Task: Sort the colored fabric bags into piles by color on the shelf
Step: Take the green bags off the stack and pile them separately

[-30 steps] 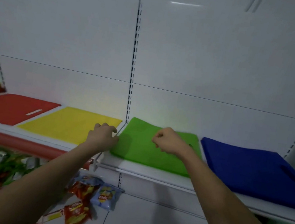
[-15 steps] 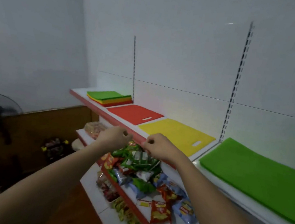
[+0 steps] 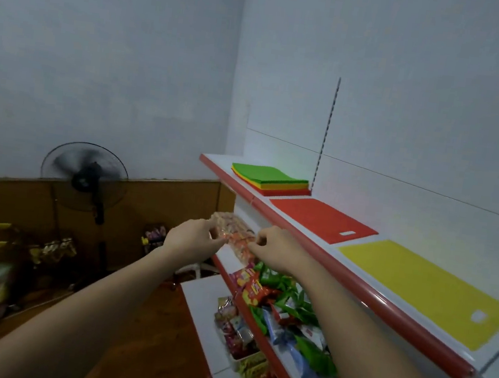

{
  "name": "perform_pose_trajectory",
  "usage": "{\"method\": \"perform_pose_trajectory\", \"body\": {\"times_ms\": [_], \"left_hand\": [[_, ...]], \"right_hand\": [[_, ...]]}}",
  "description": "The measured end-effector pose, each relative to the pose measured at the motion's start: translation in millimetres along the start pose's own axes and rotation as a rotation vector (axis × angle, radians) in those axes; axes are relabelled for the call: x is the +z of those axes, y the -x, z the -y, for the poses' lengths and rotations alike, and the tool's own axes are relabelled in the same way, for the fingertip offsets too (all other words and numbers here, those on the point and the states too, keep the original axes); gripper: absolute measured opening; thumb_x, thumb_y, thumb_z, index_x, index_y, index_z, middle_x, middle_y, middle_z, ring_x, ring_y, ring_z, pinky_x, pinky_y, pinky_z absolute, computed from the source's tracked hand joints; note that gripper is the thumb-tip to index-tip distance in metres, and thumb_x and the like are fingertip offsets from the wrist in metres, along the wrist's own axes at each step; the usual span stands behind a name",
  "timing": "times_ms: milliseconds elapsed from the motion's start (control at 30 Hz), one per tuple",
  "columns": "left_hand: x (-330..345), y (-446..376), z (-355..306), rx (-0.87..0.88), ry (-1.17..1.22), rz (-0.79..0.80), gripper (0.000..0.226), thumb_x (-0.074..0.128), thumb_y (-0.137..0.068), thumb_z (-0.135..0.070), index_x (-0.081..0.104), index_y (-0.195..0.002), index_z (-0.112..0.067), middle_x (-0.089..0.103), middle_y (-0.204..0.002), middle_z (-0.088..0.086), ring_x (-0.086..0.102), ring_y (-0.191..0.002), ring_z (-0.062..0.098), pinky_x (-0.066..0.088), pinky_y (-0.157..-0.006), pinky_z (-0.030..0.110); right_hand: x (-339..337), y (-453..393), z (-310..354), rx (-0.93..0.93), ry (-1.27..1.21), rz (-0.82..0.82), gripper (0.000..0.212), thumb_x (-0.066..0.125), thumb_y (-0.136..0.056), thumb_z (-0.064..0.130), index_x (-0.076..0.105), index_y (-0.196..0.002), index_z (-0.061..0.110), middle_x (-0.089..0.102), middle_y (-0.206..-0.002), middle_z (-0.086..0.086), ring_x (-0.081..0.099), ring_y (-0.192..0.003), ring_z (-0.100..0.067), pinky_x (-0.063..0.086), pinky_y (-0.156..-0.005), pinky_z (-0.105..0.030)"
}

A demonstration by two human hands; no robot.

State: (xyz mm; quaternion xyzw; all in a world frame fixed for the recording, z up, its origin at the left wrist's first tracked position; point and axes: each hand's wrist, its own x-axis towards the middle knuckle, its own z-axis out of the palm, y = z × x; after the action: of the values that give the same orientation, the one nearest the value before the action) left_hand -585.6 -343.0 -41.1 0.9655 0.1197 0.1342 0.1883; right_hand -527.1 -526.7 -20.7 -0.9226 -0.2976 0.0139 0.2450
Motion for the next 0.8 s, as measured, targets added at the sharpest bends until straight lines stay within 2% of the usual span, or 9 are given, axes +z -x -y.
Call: {"method": "perform_pose_trajectory", "body": {"times_ms": [167, 233, 333, 400, 467, 533, 633, 667, 800], "left_hand": [[-16.4, -30.0, 76.7, -0.042, 0.01, 0.047, 0.027, 0.051, -0.095, -0.045, 0.065, -0.098, -0.022, 0.066, -0.081, -0.007, 0.065, -0.073, 0.011, 0.056, -0.065, 0.029], [-22.2, -42.1, 104.8, -0.057, 0.021, 0.05, 0.027, 0.051, -0.096, -0.045, 0.065, -0.1, -0.023, 0.066, -0.081, -0.006, 0.064, -0.071, 0.009, 0.052, -0.058, 0.027], [-27.1, -65.3, 143.0, -0.088, 0.02, 0.053, 0.024, 0.051, -0.096, -0.041, 0.065, -0.102, -0.023, 0.066, -0.082, -0.006, 0.063, -0.069, 0.008, 0.042, -0.051, 0.022], [-28.2, -83.5, 164.2, -0.113, 0.039, 0.052, 0.024, 0.051, -0.094, -0.041, 0.065, -0.104, -0.024, 0.067, -0.084, -0.006, 0.065, -0.072, 0.011, 0.048, -0.054, 0.026], [-25.8, -104.6, 182.2, -0.139, 0.097, 0.058, 0.027, 0.052, -0.093, -0.041, 0.066, -0.107, -0.024, 0.069, -0.089, -0.005, 0.067, -0.077, 0.013, 0.057, -0.066, 0.033], [-21.9, -127.5, 196.6, -0.155, 0.142, 0.057, 0.027, 0.051, -0.092, -0.042, 0.065, -0.107, -0.023, 0.068, -0.091, -0.005, 0.066, -0.08, 0.013, 0.058, -0.073, 0.036], [-16.9, -161.7, 212.0, -0.149, 0.155, 0.061, 0.027, 0.052, -0.093, -0.043, 0.066, -0.105, -0.023, 0.068, -0.09, -0.006, 0.066, -0.08, 0.013, 0.058, -0.072, 0.035], [-15.8, -173.8, 216.3, -0.144, 0.144, 0.064, 0.026, 0.052, -0.093, -0.043, 0.066, -0.104, -0.024, 0.068, -0.089, -0.007, 0.066, -0.079, 0.012, 0.057, -0.07, 0.034], [-17.8, -231.1, 227.9, -0.135, 0.095, 0.039, 0.027, 0.052, -0.092, -0.043, 0.067, -0.102, -0.024, 0.068, -0.087, -0.009, 0.065, -0.078, 0.009, 0.049, -0.057, 0.025]], "right_hand": [[47.8, -66.0, 30.9, 0.009, 0.01, -0.001, 0.029, 0.057, -0.091, 0.035, 0.055, -0.069, 0.016, 0.052, -0.063, -0.006, 0.053, -0.059, -0.021, 0.039, -0.055, -0.031], [63.3, -91.1, 40.8, 0.018, 0.029, 0.014, 0.03, 0.057, -0.091, 0.037, 0.057, -0.07, 0.014, 0.055, -0.064, -0.01, 0.055, -0.059, -0.023, 0.041, -0.056, -0.033], [80.3, -129.5, 53.3, 0.018, 0.045, 0.012, 0.036, 0.057, -0.088, 0.039, 0.064, -0.075, 0.007, 0.064, -0.073, -0.018, 0.065, -0.07, -0.032, 0.052, -0.061, -0.043], [90.5, -154.6, 57.2, 0.014, 0.066, 0.01, 0.034, 0.056, -0.087, 0.04, 0.062, -0.07, 0.011, 0.063, -0.068, -0.013, 0.066, -0.07, -0.031, 0.055, -0.066, -0.048], [99.9, -180.2, 58.4, 0.016, 0.08, -0.01, 0.036, 0.056, -0.085, 0.041, 0.06, -0.07, 0.009, 0.064, -0.067, -0.008, 0.065, -0.068, -0.026, 0.055, -0.067, -0.047], [108.5, -204.8, 58.4, 0.022, 0.098, -0.033, 0.037, 0.055, -0.084, 0.042, 0.063, -0.072, 0.007, 0.065, -0.068, -0.008, 0.063, -0.066, -0.023, 0.056, -0.065, -0.045], [118.6, -241.0, 57.8, 0.023, 0.124, -0.018, 0.034, 0.056, -0.087, 0.038, 0.06, -0.066, 0.012, 0.058, -0.062, -0.006, 0.056, -0.058, -0.018, 0.045, -0.054, -0.035], [120.8, -254.2, 57.7, 0.022, 0.12, -0.012, 0.031, 0.056, -0.087, 0.036, 0.058, -0.065, 0.014, 0.056, -0.06, -0.005, 0.055, -0.058, -0.017, 0.044, -0.052, -0.037], [119.4, -317.6, 55.2, 0.024, 0.073, -0.015, 0.029, 0.054, -0.086, 0.036, 0.057, -0.066, 0.016, 0.057, -0.062, 0.004, 0.061, -0.062, -0.016, 0.051, -0.058, -0.036]]}}
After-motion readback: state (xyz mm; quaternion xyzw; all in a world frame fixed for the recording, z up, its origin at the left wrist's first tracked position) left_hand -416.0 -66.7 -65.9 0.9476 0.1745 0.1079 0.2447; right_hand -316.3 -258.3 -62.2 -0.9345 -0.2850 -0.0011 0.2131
